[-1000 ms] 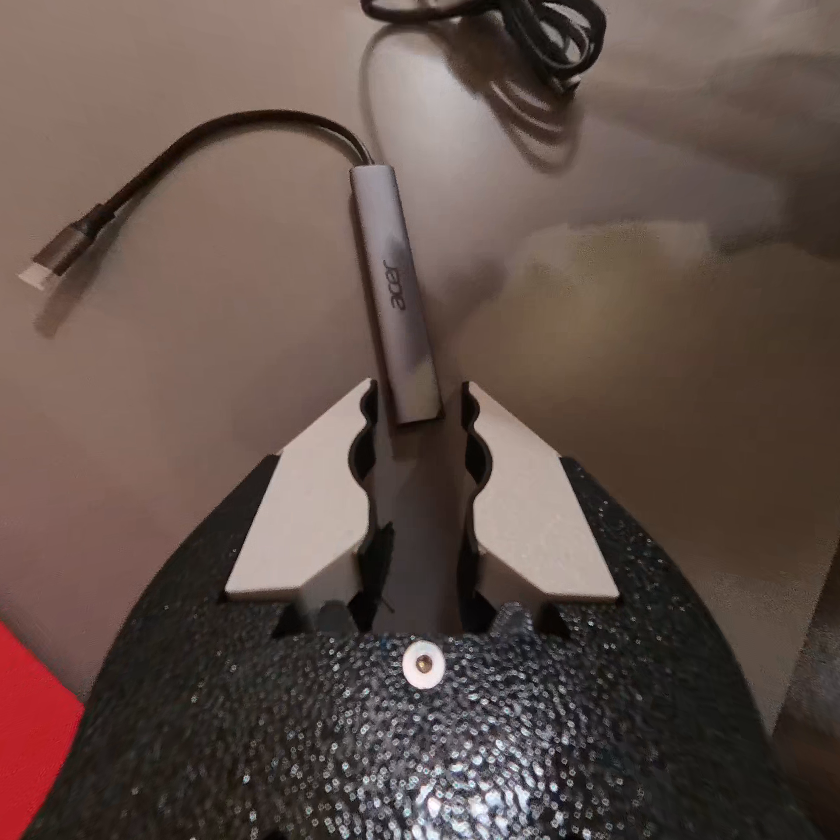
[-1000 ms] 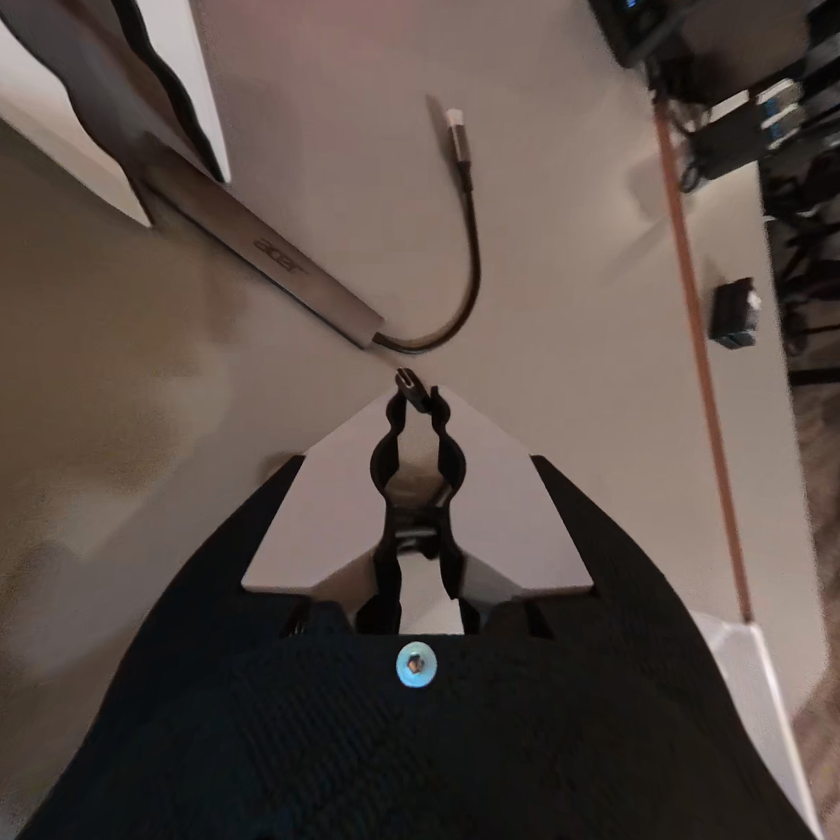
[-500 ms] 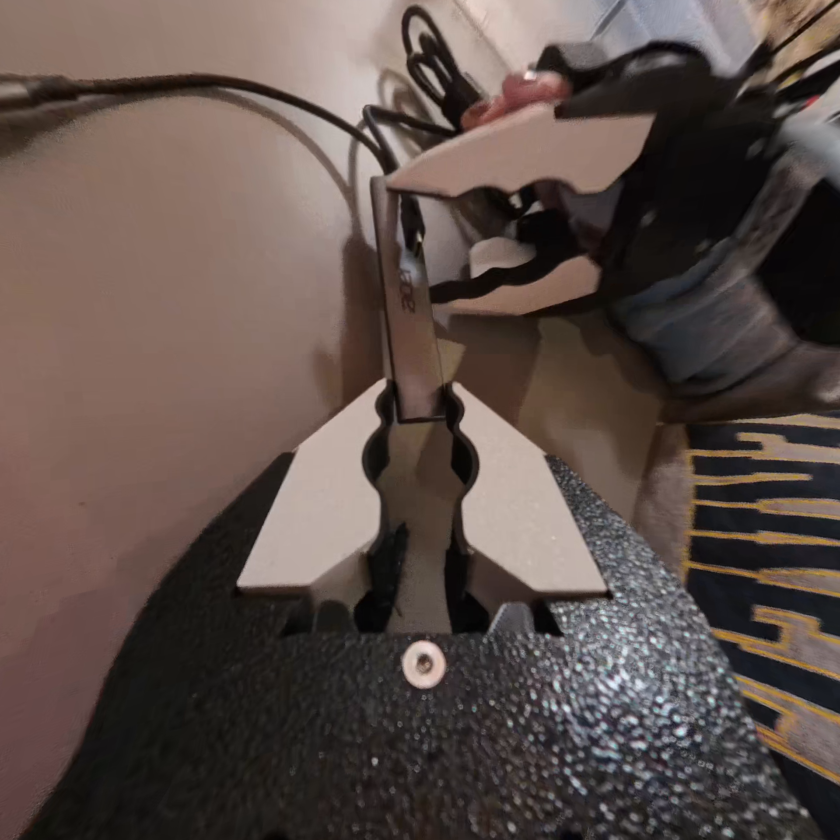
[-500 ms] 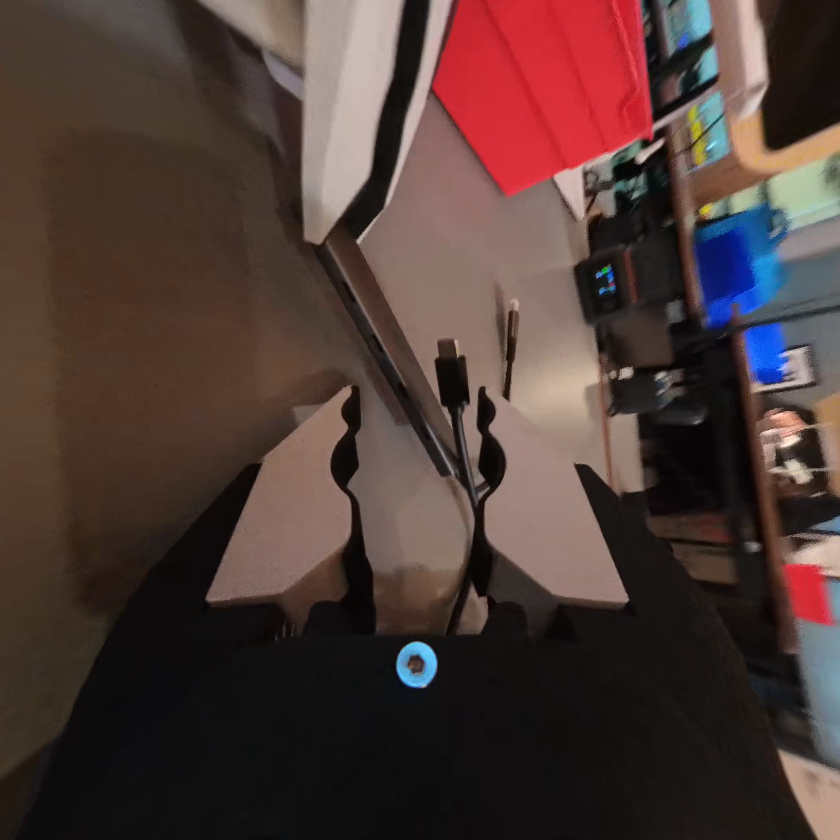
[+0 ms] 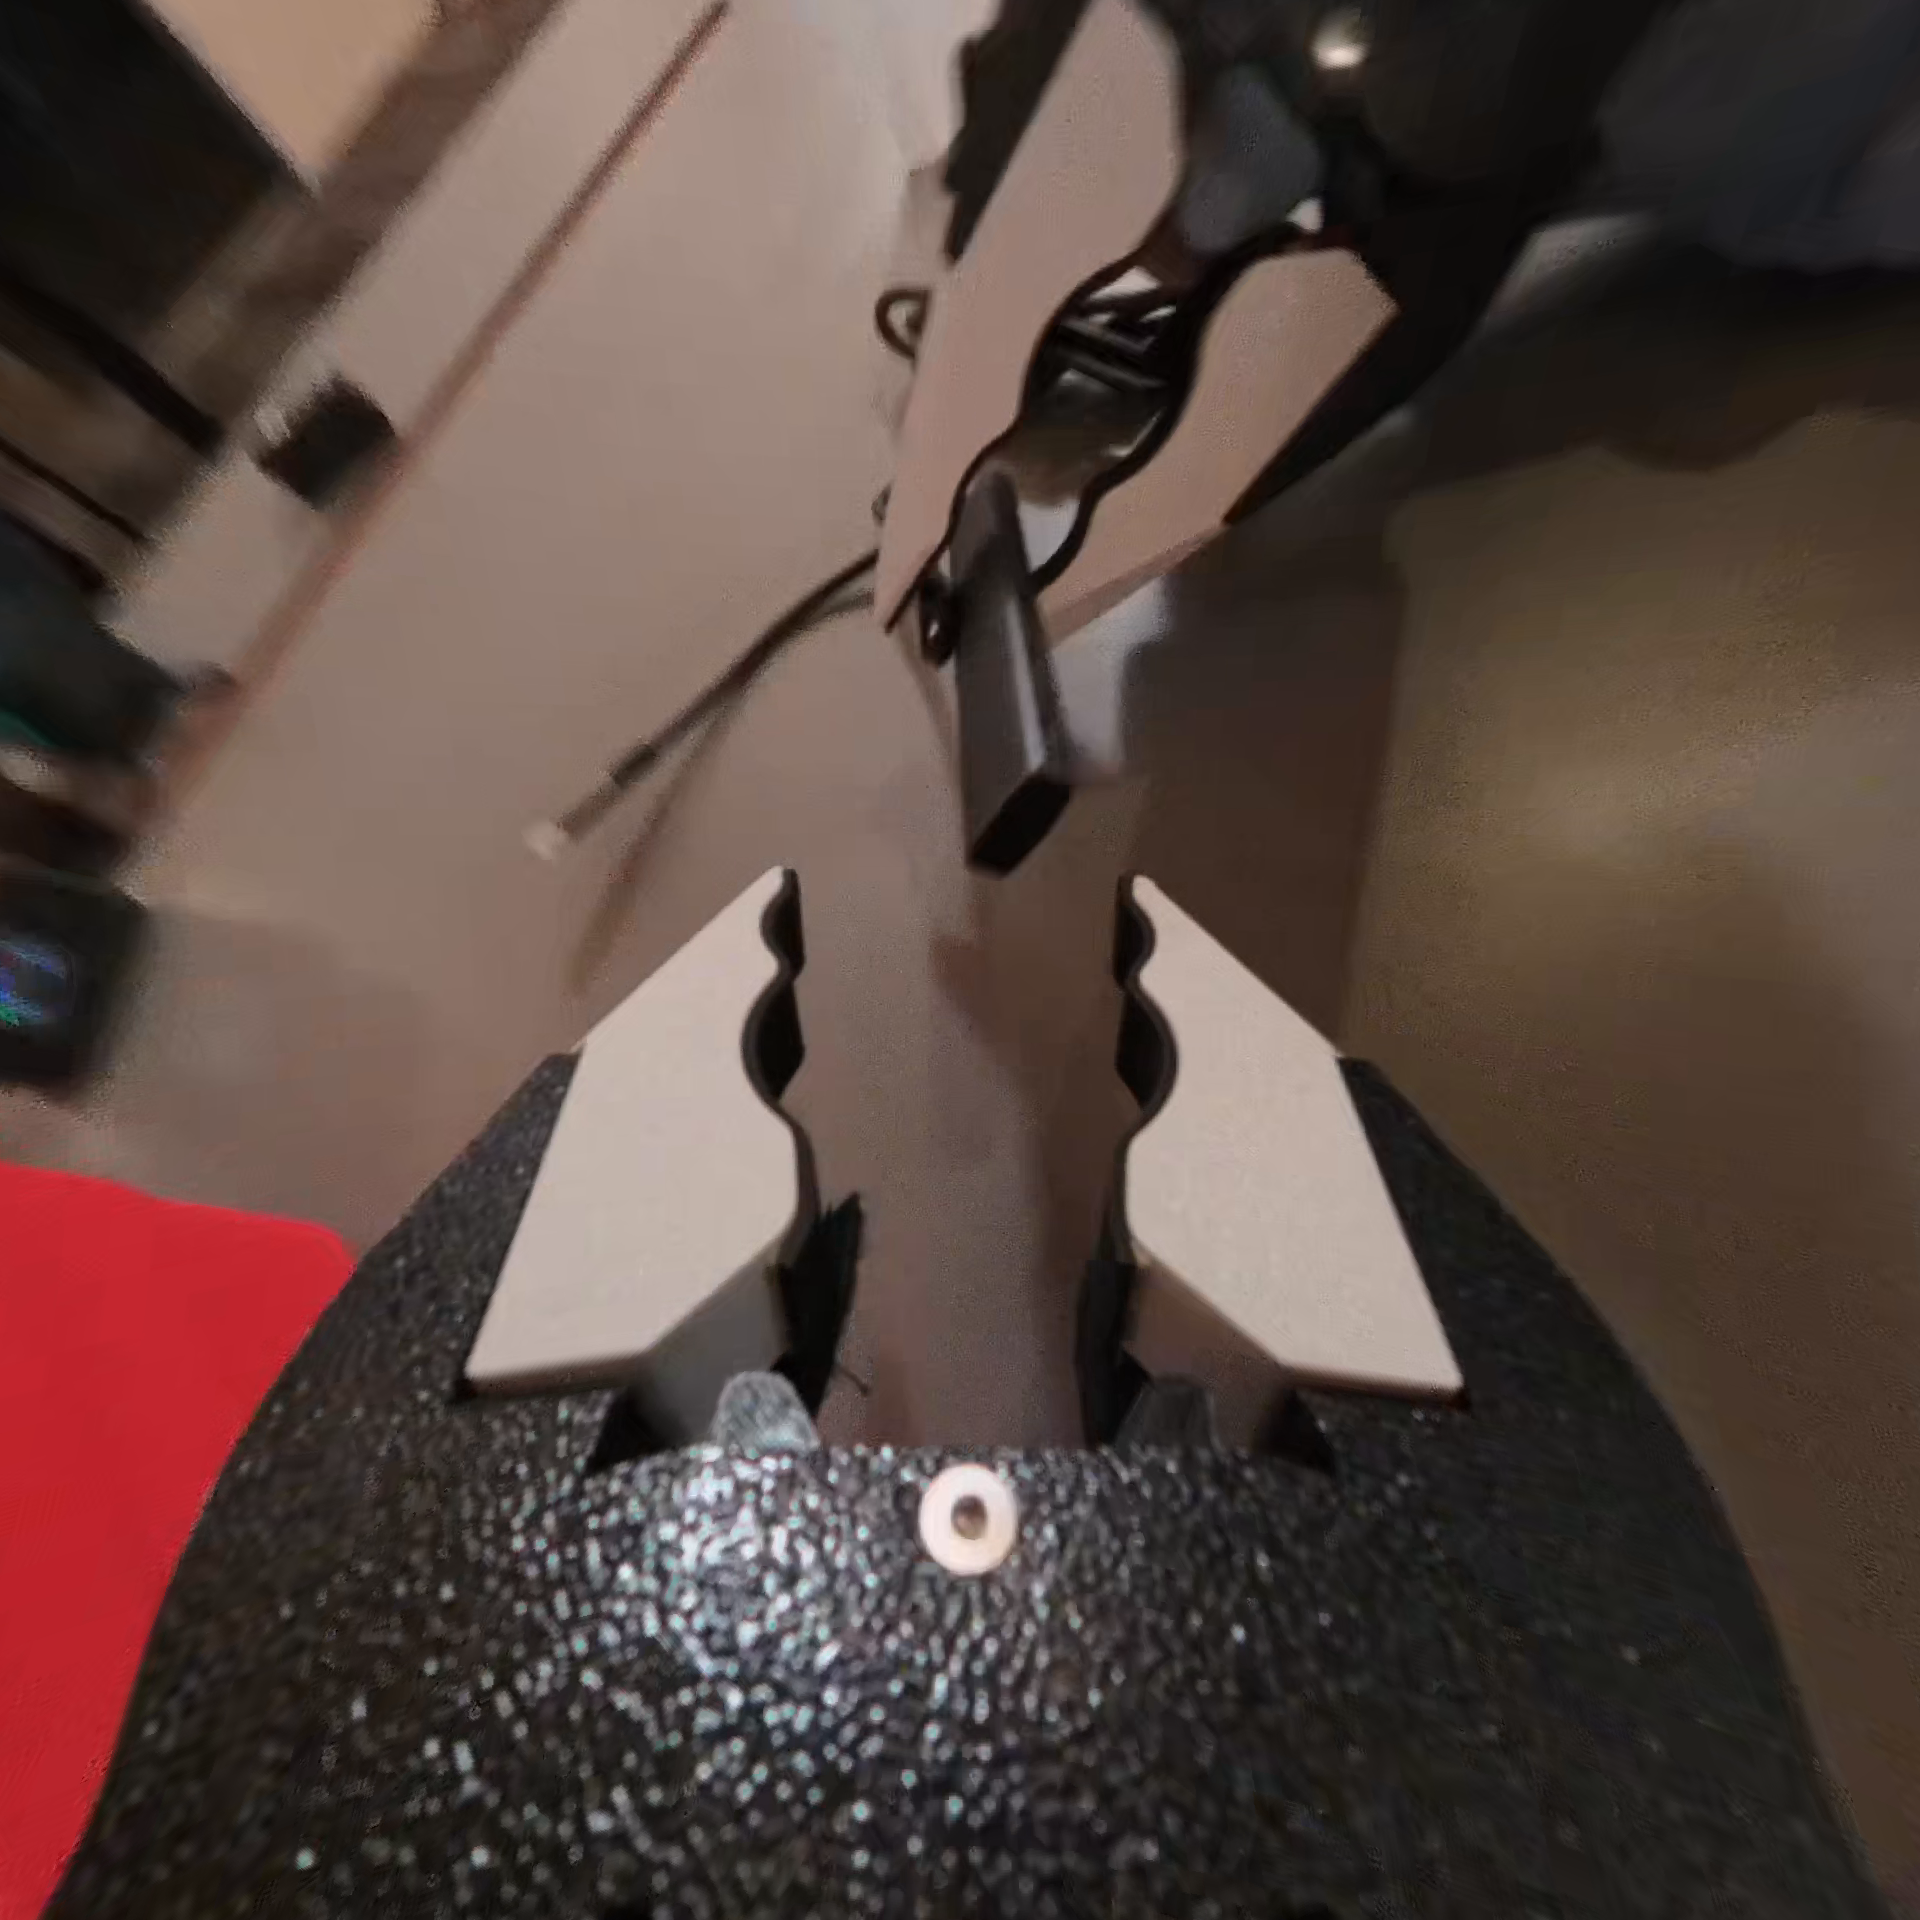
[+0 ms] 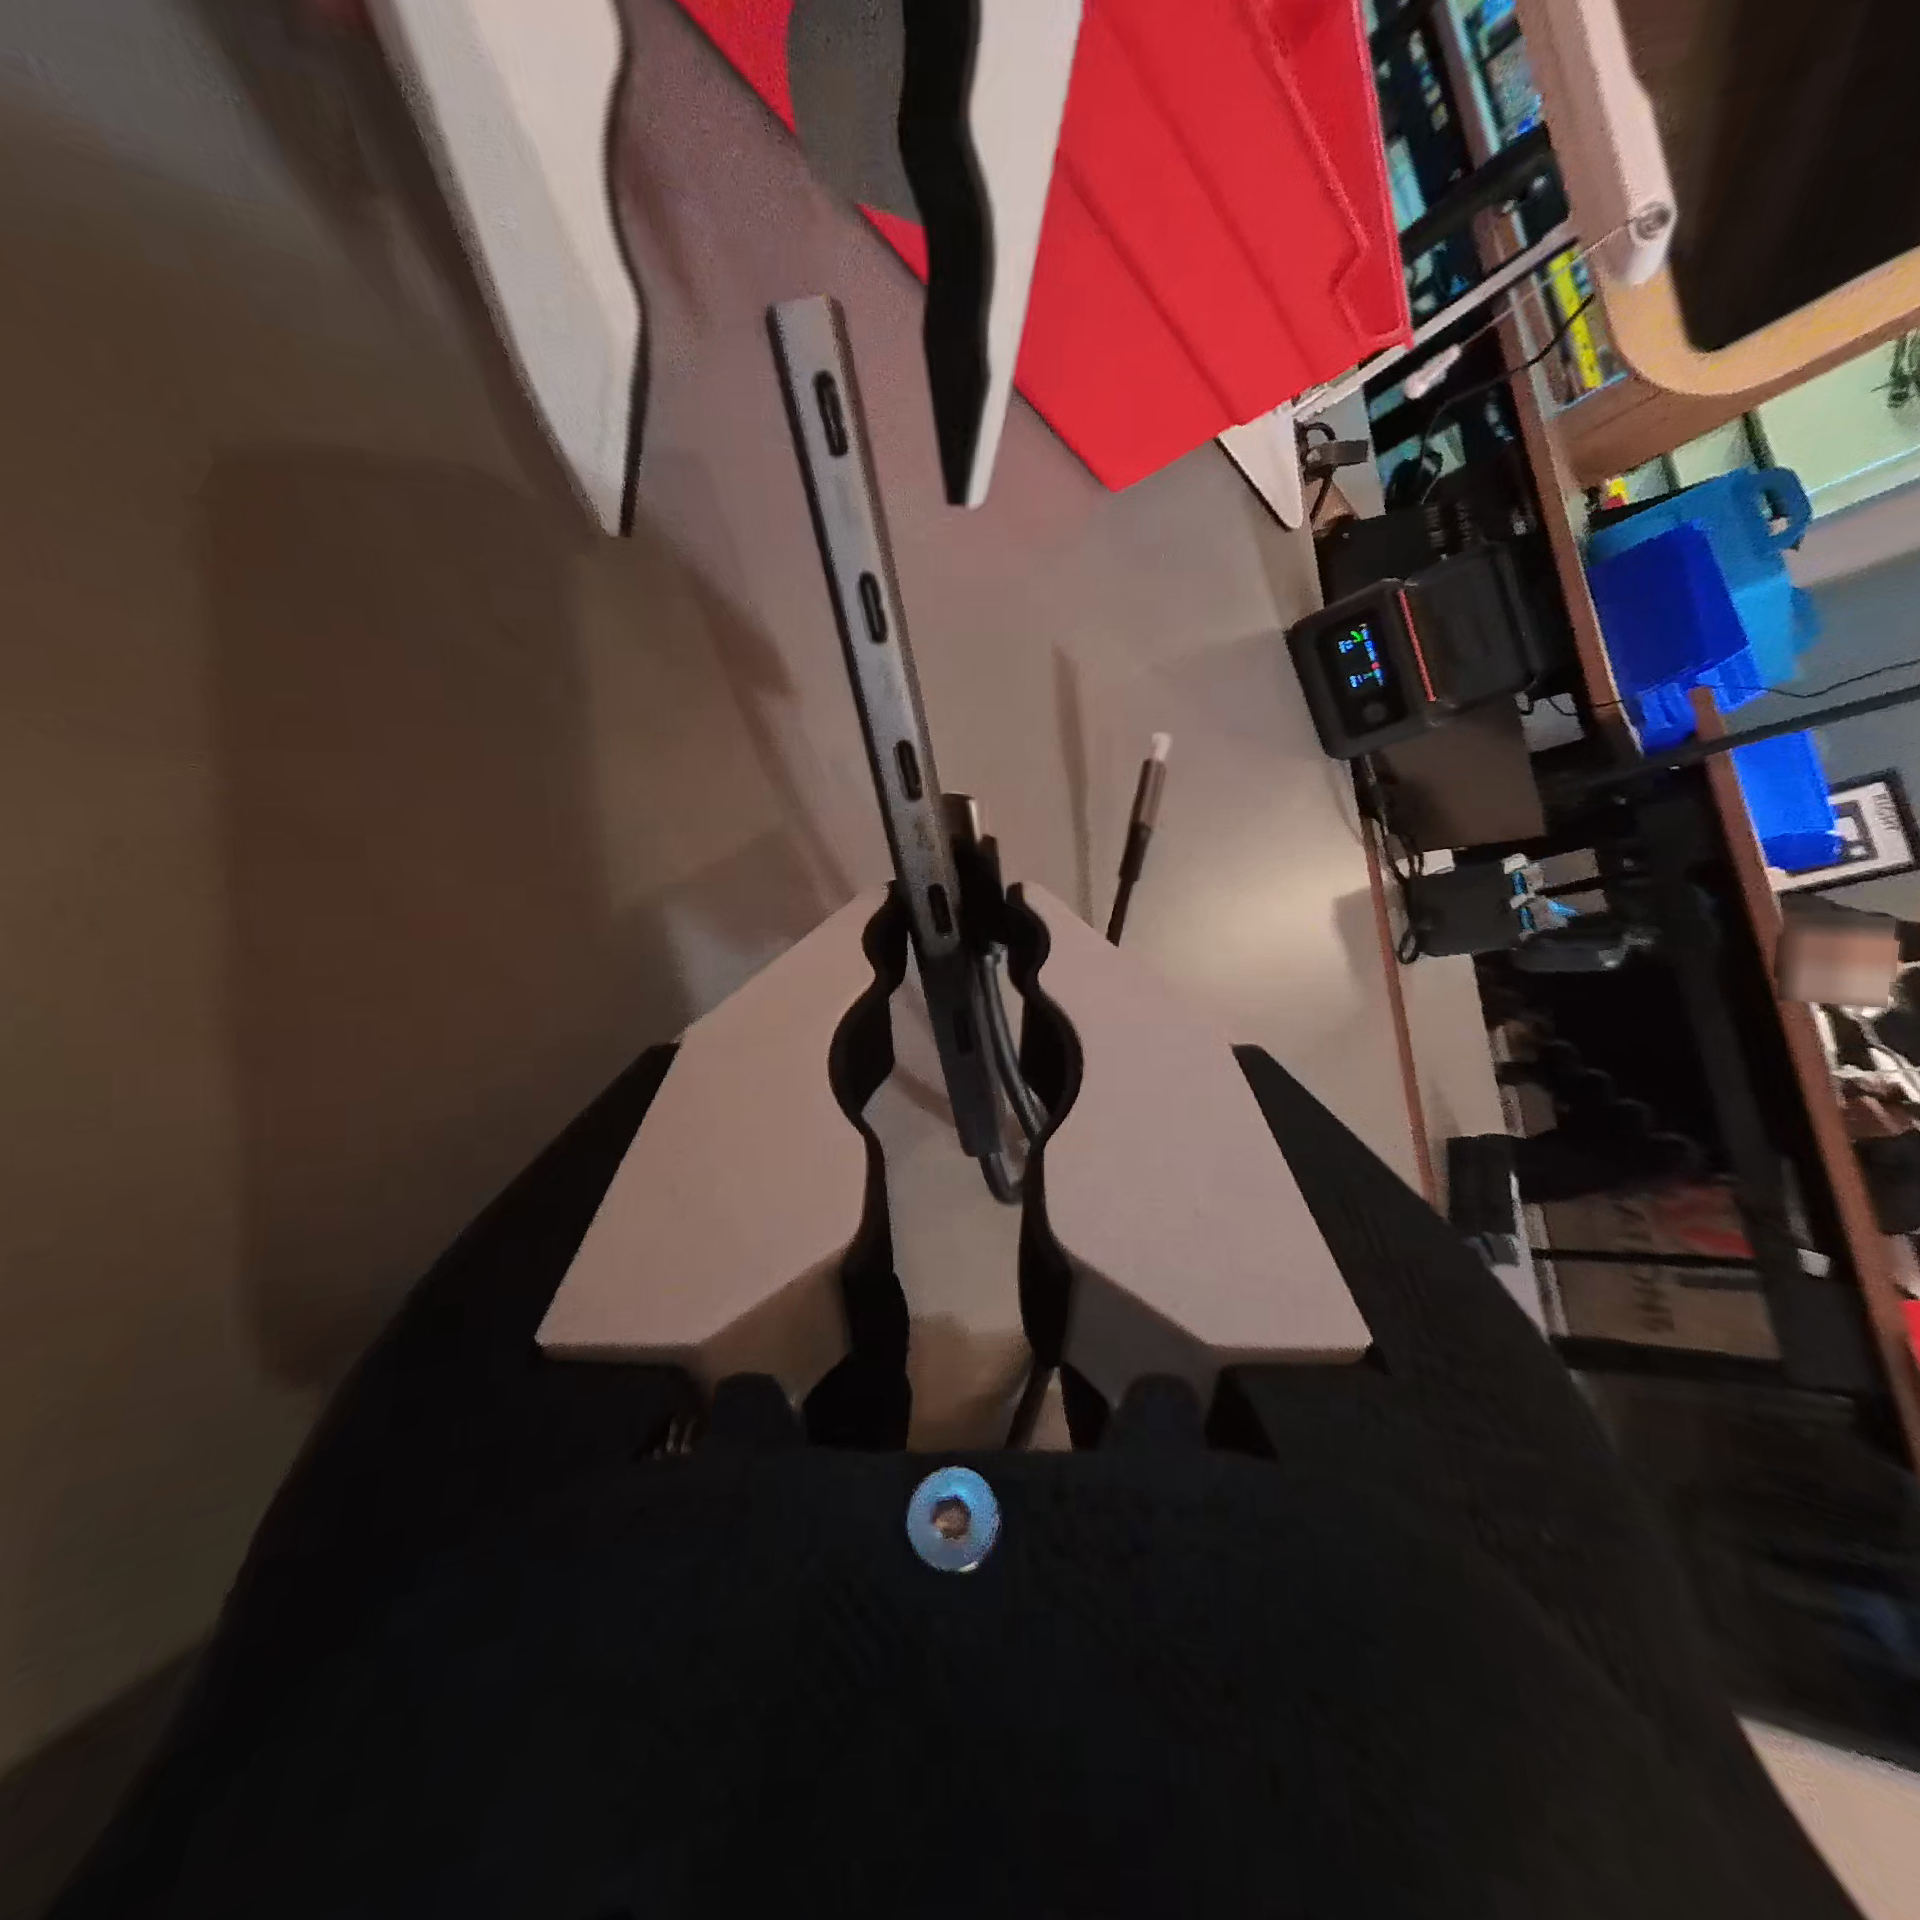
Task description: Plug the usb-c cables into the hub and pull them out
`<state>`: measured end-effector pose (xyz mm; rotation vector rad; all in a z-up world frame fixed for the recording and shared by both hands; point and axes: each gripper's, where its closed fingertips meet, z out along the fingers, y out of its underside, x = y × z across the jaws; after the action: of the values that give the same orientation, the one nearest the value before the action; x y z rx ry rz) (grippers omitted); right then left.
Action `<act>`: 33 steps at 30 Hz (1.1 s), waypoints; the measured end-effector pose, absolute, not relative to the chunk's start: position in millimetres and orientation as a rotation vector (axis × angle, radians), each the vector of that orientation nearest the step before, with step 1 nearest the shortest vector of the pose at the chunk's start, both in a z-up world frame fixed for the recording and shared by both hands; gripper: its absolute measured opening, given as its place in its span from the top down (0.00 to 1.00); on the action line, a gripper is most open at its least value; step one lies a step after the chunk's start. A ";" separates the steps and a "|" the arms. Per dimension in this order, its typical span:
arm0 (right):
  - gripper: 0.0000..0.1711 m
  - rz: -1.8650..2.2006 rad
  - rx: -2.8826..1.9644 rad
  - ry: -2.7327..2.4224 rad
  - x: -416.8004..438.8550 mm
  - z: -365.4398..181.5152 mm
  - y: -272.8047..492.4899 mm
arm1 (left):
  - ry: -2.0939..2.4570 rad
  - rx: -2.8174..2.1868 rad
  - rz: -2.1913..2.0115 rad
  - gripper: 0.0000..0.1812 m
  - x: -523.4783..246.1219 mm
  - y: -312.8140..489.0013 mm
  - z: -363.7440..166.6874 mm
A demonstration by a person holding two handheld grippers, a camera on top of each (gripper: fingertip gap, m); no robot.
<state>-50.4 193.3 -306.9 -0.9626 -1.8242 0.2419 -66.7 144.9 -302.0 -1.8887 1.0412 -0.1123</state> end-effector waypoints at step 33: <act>0.83 0.635 -1.304 -2.187 -31.8 -322.9 201.3 | 1.374 -1.503 0.175 0.96 -42.2 127.2 -317.7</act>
<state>-31.8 201.3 -322.9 -1.3043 -2.1867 0.6353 -42.2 127.2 -317.7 -1.5027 1.3743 0.1749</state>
